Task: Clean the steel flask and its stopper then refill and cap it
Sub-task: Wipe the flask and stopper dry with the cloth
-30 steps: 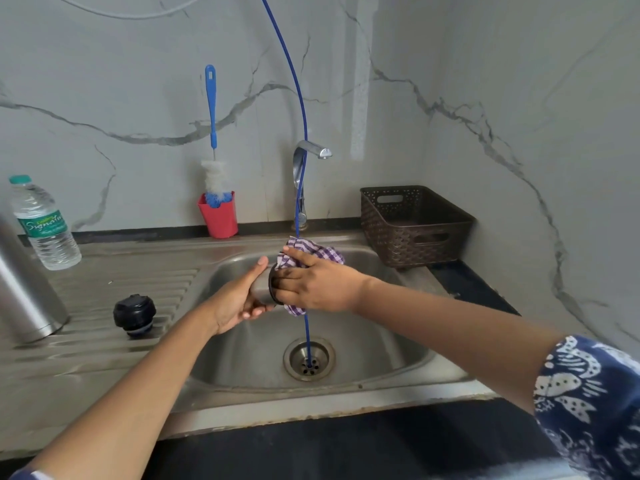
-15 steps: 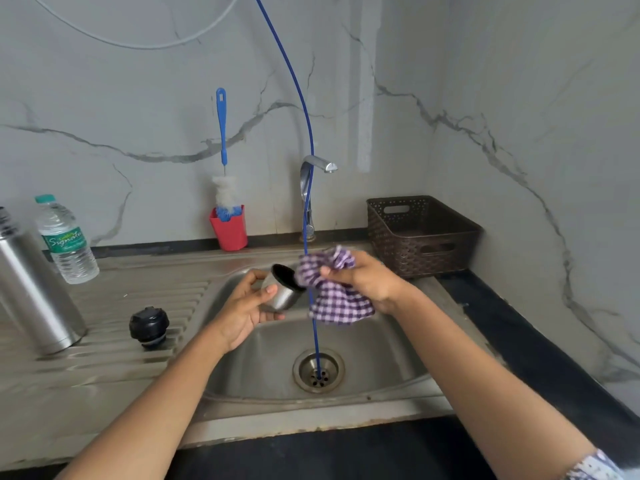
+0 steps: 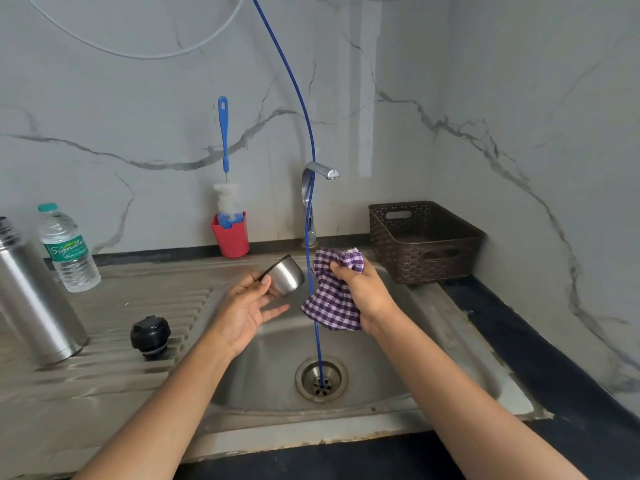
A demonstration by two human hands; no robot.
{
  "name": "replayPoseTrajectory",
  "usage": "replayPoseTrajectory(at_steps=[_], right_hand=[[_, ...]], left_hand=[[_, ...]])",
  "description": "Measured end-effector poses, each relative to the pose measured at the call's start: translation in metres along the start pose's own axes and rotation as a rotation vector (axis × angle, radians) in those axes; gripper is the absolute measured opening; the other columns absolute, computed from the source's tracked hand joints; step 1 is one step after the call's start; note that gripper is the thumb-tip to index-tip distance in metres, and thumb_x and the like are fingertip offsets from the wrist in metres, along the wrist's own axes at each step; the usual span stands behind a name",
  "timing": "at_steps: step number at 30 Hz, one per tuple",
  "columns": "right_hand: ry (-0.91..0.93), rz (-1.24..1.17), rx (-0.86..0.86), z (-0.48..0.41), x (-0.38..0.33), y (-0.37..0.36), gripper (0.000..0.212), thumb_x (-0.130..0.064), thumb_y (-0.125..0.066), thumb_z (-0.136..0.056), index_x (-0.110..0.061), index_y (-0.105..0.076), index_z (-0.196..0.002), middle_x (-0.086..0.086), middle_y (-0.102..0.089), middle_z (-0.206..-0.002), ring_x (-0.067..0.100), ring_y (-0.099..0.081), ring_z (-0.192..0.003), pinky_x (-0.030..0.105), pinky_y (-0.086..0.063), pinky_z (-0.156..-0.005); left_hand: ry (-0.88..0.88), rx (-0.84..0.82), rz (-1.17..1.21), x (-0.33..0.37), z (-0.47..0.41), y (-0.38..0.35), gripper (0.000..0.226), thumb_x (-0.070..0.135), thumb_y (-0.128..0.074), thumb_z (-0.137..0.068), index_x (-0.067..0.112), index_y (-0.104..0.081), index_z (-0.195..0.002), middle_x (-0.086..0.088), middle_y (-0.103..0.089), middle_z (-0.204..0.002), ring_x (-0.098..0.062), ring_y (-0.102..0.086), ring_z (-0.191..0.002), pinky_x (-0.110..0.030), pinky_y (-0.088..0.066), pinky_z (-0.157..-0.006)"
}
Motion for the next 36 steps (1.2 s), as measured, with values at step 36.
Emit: replayPoseTrajectory(at_steps=[36], right_hand=[[0.582, 0.87, -0.298, 0.009, 0.011, -0.054, 0.064, -0.035, -0.056, -0.093, -0.007, -0.03, -0.144, 0.011, -0.041, -0.142, 0.016, -0.035, -0.132, 0.027, -0.027, -0.112]], left_hand=[[-0.215, -0.121, -0.278, -0.001, 0.001, -0.017, 0.016, 0.015, -0.062, -0.081, 0.001, -0.068, -0.087, -0.007, -0.072, -0.078, -0.014, -0.067, -0.077, -0.024, -0.052, -0.078]])
Point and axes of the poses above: each hand's wrist, its own z-axis away from the middle knuckle, its own y-axis out of the back of the hand, x = y × z, the point moved 9 cm from there along -z, towards the middle knuckle
